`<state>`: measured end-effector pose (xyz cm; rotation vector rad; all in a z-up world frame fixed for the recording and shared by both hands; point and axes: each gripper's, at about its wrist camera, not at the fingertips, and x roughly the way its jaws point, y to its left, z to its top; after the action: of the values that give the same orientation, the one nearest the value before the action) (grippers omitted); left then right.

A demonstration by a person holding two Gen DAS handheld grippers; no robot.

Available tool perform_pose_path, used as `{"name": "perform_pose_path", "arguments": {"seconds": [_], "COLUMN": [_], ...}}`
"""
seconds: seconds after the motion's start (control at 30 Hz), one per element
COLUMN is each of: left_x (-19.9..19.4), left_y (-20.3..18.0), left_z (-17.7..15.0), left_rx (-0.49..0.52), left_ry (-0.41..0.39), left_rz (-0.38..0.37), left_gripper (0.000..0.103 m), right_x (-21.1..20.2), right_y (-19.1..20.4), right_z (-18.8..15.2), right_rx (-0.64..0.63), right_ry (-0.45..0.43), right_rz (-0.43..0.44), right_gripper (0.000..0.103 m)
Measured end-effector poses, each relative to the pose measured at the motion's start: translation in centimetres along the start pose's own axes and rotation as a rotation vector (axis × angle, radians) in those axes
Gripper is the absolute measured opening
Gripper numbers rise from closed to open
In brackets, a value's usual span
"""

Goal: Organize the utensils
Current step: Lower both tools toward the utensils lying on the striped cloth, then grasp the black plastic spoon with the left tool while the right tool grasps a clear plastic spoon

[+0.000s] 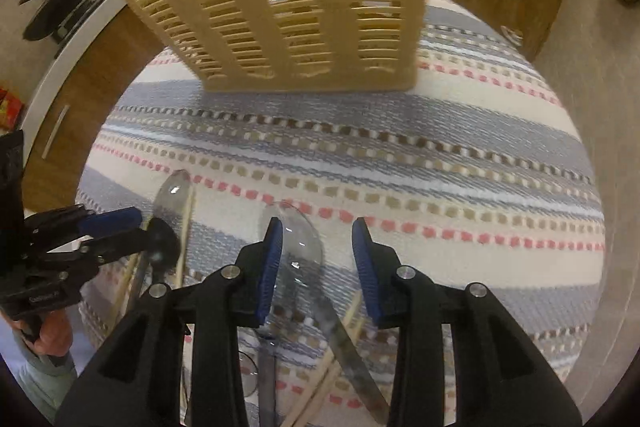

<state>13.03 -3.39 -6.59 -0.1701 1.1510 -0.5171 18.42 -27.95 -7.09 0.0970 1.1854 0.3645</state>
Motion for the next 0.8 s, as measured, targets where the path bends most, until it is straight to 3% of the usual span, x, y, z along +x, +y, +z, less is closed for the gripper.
{"name": "perform_pose_path", "arguments": {"seconds": [0.3, 0.43, 0.63, 0.7, 0.8], "left_x": [0.7, 1.3, 1.9, 1.9, 2.2], "left_y": [-1.0, -1.8, -2.8, -2.8, -2.8], "left_z": [0.3, 0.3, 0.3, 0.3, 0.5], "left_rx": [0.026, 0.042, 0.061, 0.06, 0.059], "left_ry": [-0.003, -0.004, -0.007, -0.01, -0.006], "left_rz": [0.018, 0.044, 0.06, 0.065, 0.064], "left_gripper": [0.032, 0.032, 0.032, 0.029, 0.016], "right_x": [2.0, 2.3, 2.3, 2.8, 2.7], "right_y": [0.8, 0.9, 1.4, 2.2, 2.5], "right_z": [0.2, 0.2, -0.1, 0.0, -0.3], "right_rx": [-0.04, -0.034, -0.087, -0.102, -0.116], "right_ry": [0.041, 0.041, 0.04, 0.037, 0.032], "right_rz": [-0.006, 0.028, -0.021, -0.051, -0.05], "right_gripper": [0.034, 0.042, 0.042, 0.035, 0.012]}}
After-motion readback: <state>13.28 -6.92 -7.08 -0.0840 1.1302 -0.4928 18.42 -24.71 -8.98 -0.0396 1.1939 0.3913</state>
